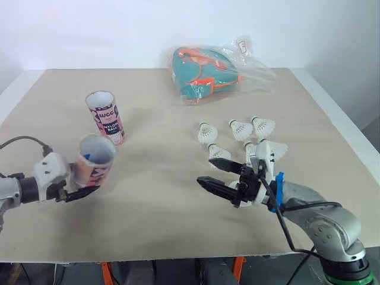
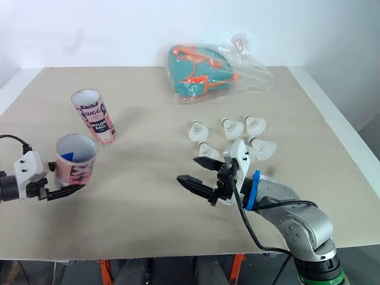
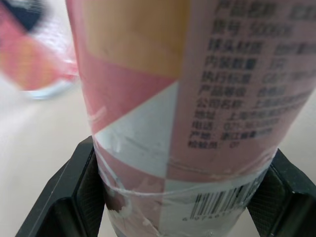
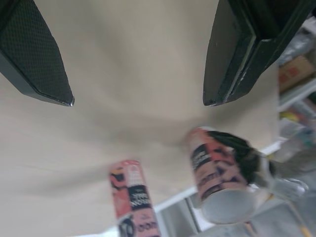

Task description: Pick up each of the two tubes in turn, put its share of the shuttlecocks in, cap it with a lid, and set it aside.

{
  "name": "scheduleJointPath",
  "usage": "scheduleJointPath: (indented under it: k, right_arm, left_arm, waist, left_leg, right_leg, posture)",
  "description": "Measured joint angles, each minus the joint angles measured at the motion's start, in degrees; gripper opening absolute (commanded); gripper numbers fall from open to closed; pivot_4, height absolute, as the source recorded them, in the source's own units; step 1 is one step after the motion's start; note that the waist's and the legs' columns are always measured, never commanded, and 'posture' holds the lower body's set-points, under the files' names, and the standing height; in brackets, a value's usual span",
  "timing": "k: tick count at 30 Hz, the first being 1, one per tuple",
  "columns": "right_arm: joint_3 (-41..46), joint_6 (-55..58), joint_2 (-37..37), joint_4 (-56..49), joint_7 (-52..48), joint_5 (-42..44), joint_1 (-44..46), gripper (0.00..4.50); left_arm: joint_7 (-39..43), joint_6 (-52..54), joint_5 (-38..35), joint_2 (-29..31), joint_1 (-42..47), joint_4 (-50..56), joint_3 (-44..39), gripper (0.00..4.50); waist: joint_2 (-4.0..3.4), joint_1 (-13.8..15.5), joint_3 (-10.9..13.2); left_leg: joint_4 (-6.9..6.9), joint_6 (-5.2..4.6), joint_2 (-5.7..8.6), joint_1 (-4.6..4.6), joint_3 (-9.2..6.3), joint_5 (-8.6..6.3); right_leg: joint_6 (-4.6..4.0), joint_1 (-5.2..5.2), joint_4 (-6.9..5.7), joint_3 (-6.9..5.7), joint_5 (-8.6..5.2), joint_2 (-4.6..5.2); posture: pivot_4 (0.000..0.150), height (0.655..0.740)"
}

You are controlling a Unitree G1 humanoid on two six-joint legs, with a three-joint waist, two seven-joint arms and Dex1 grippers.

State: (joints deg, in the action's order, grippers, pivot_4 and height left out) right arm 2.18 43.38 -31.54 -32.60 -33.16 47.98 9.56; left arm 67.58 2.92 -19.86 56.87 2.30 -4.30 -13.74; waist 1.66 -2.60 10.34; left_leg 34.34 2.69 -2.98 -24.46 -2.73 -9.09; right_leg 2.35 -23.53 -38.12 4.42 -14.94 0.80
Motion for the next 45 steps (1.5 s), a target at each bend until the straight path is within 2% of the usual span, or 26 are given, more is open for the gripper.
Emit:
scheduleJointPath:
  k: [6, 11, 20, 45]
  right_arm:
    - [-4.04, -0.17, 5.56, -0.15, 10.99, -8.41, 0.76, 4.5]
    - [-4.04, -0.19, 8.87, -0.11, 16.62, -12.38, 0.9, 4.5]
    - [-4.47, -0.21, 10.87, 2.02, 18.16, -16.22, 0.98, 4.5]
    - [-1.89, 3.1, 15.67, 13.69, 22.32, -20.29, 8.65, 4.5]
  left_arm:
    - [6.81, -0.14, 2.66, 4.93, 5.4, -1.67, 4.84, 3.47]
    - [10.49, 0.94, 3.55, 5.68, 8.54, -2.51, 7.33, 3.47]
    - [12.7, 2.59, 3.92, 5.08, 11.93, -3.48, 9.55, 3.47]
    - [11.67, 6.24, 3.08, 2.89, 11.39, -0.86, 9.4, 3.47]
  waist:
    - [-0.01, -0.02, 0.0]
    - [0.0, -0.02, 0.0]
    - [0.0, -0.02, 0.0]
    - [-0.01, 0.01, -0.02]
  left_leg:
    - [-0.01, 0.0, -0.05, -0.07, 0.08, 0.0]
    - [-0.01, 0.0, -0.03, -0.32, 0.1, 0.0]
    - [0.03, -0.02, -0.05, -0.35, 0.09, 0.0]
    - [0.18, -0.06, -0.02, -0.34, 0.11, 0.02]
  right_leg:
    - [-0.04, -0.15, -0.02, 0.04, 0.04, -0.07]
    - [0.27, -0.38, -0.05, 0.06, 0.16, -0.08]
    - [0.3, -0.4, -0.09, 0.12, 0.17, -0.16]
    - [0.44, -0.35, -0.17, 0.27, 0.28, -0.21]
  posture:
    - [0.15, 0.7387]
    - [0.15, 0.7387]
    - [0.15, 0.7387]
    - [0.15, 0.7387]
